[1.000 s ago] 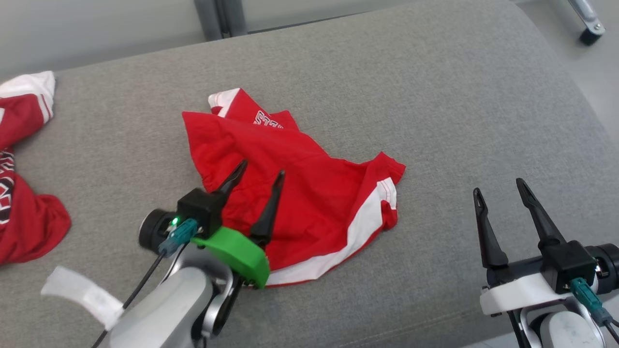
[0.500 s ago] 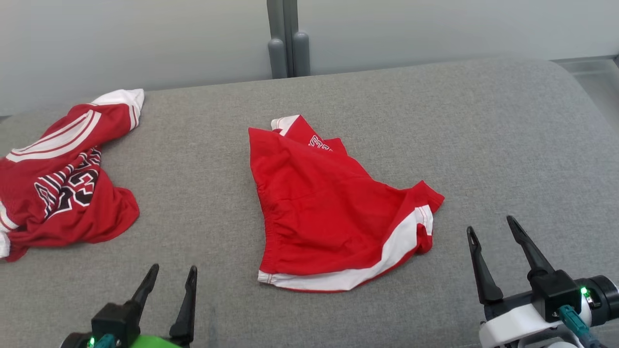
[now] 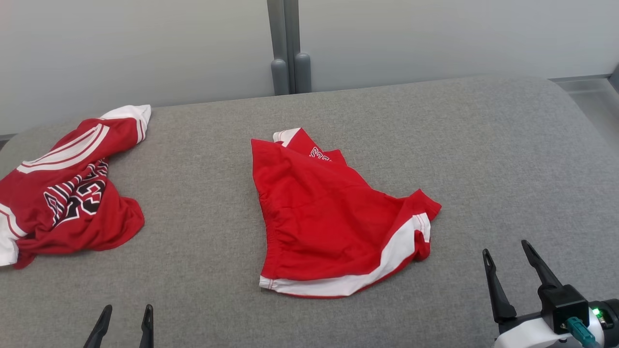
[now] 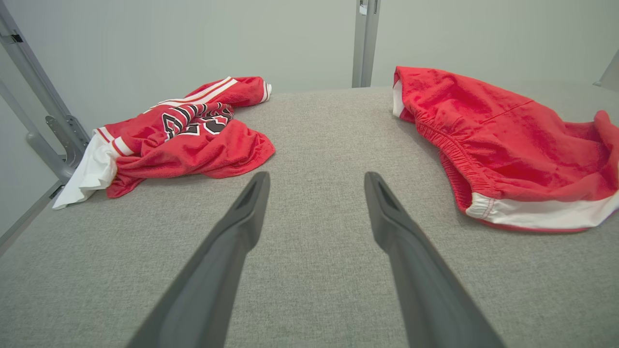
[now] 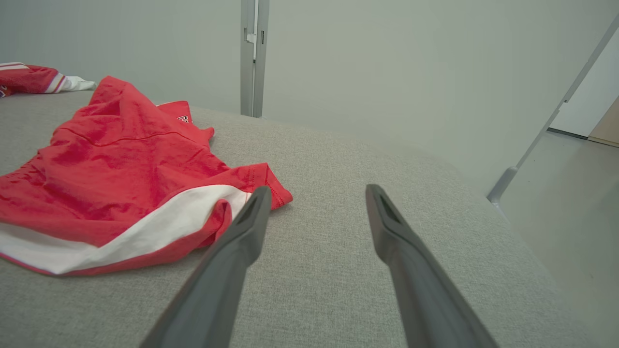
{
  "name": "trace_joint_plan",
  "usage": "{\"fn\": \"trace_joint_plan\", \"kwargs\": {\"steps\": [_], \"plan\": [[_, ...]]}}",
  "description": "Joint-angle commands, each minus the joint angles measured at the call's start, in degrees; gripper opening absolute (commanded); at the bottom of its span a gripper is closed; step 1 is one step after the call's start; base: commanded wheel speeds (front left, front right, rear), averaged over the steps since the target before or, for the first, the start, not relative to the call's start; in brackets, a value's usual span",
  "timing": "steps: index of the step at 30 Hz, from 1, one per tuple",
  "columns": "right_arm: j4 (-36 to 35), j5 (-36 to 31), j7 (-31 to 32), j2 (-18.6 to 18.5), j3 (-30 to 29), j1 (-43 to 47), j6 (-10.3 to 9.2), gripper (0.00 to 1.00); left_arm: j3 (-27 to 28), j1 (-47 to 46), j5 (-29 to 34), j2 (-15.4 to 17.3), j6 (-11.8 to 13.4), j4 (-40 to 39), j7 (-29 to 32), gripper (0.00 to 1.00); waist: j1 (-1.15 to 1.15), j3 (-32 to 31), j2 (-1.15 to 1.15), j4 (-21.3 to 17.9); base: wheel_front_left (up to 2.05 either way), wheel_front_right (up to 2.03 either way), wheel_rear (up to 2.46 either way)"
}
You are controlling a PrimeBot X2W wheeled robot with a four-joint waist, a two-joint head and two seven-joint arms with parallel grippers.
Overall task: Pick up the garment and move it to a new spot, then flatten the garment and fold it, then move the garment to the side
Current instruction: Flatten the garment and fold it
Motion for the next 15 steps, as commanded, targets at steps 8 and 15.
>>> {"fn": "trace_joint_plan", "kwargs": {"steps": [8,15], "plan": [[0.24,-0.77,-0.16,0.05,-1.81,0.17,-0.06,1.00,7.17,-1.95,5.29,-6.47,-8.57,0.82,-0.15,1.00,0.00,0.19,0.00,1.12,0.00,0.00,0.00],[0.36,-0.55,-0.16,0.50,-1.12,-1.06,-0.06,1.00,8.43,-5.14,8.02,-9.53,-11.63,2.36,-0.16,1.00,0.00,0.41,0.00,1.04,0.00,0.00,0.00]]}}
